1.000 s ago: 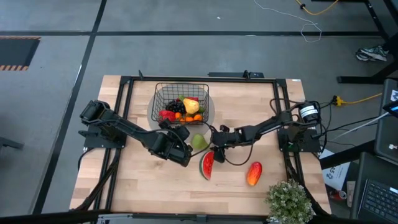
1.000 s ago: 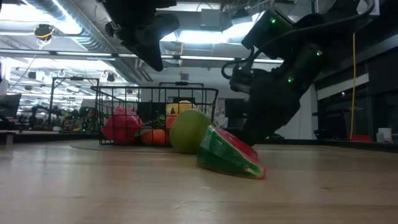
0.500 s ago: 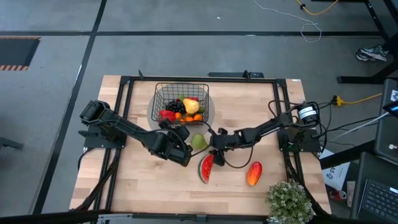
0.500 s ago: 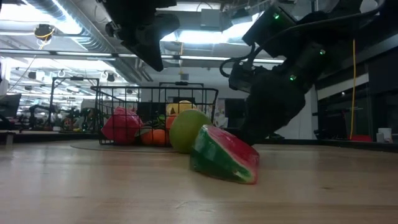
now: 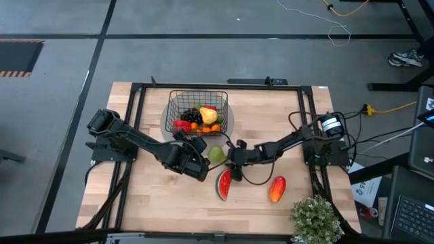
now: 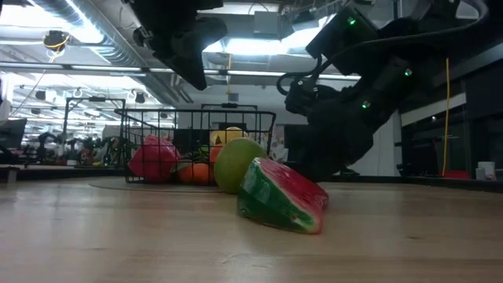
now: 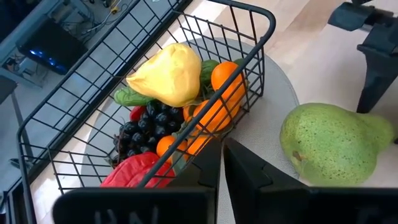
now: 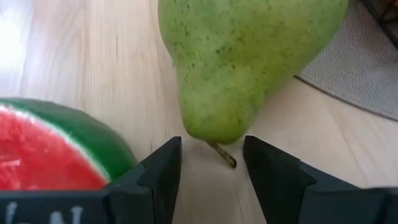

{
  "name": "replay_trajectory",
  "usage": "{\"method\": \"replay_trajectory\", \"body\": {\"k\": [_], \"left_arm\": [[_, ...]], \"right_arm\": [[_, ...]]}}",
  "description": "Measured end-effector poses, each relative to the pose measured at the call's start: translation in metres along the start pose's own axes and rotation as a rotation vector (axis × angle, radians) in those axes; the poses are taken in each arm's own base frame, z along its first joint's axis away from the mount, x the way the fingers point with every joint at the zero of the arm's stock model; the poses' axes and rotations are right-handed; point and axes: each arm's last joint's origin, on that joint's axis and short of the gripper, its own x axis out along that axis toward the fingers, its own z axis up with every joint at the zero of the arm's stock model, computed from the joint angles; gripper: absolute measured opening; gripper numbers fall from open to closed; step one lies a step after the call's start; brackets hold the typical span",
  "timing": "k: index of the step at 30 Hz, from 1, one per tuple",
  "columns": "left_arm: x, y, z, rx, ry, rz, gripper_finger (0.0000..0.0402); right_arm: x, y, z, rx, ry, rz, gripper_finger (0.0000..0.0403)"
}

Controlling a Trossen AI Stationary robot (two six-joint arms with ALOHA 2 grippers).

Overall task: Build produce basket
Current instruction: Put the green pear into the wire basket

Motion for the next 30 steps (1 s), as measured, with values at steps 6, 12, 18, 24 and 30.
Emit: {"method": "replay_trajectory", "body": {"k": [6, 12, 18, 24, 30], "left_arm": [[0.000, 0.000, 0.000, 0.000, 0.000, 0.000, 0.0010], [0.000, 0.000, 0.000, 0.000, 0.000, 0.000, 0.0002], [0.000, 0.000, 0.000, -0.001, 0.000, 0.000, 0.0012], [0.000, 0.000, 0.000, 0.000, 0.000, 0.000, 0.0017], [-0.002, 0.000, -0.003, 0.026, 0.014, -0.001, 0.0007]], "right_arm": [[0.002, 0.000, 0.000, -0.020, -0.014, 0.001, 0.0181], [0.002, 0.000, -0.001, -0.021, -0.005, -0.002, 0.0148], [0.002, -0.001, -0.001, -0.020, -0.003, -0.005, 0.0065], [0.002, 0.002, -0.001, 0.009, -0.014, -0.002, 0.0007], [-0.012, 0.009, 0.001, 0.014, -0.021, -0.012, 0.0003]]}}
